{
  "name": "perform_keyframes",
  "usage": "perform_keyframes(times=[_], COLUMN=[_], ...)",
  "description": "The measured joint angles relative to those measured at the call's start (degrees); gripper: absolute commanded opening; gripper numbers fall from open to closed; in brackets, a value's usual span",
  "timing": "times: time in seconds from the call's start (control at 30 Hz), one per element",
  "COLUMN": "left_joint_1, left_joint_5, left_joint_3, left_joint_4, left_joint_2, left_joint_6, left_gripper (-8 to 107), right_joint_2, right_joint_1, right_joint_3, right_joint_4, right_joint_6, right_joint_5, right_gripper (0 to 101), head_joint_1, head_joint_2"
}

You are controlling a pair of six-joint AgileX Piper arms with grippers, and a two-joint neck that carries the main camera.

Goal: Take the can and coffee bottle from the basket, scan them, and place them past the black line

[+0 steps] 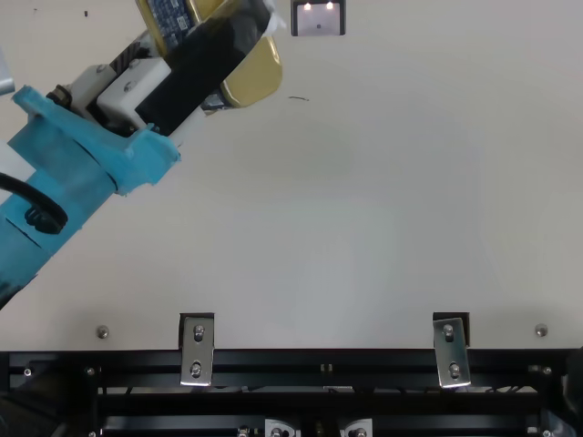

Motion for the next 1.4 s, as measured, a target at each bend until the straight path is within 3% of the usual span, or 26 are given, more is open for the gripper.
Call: perform_keyframes(times=[0.5,0.63,1.03,1.2,1.4], left_joint_1=[-0.10,-1.98,-16.89,-21.70,-24.00], left_joint_5=[0.00,-2.04,-19.69,-25.63,-31.37], left_joint_3=[-0.11,0.64,1.72,1.45,2.31], left_joint_4=[0.24,2.23,3.07,9.11,21.79], left_joint_2=[0.00,-0.01,7.88,11.93,17.50], left_joint_6=[-0.22,-0.86,5.88,0.44,-11.03], left_gripper=[10,10,10,10,10], right_joint_2=[0.00,0.00,0.00,0.00,0.00], right_joint_1=[0.00,0.00,0.00,0.00,0.00], right_joint_3=[0.00,0.00,0.00,0.00,0.00], right_joint_4=[-0.01,-0.01,-0.01,-0.01,-0.01], right_joint_6=[0.00,0.00,0.00,0.00,0.00], right_joint_5=[0.00,0.00,0.00,0.00,0.00], right_gripper=[101,101,101,101,101], head_joint_1=[0.59,0.59,0.59,0.59,0.59], head_joint_2=[2.05,2.05,2.05,2.05,2.05])
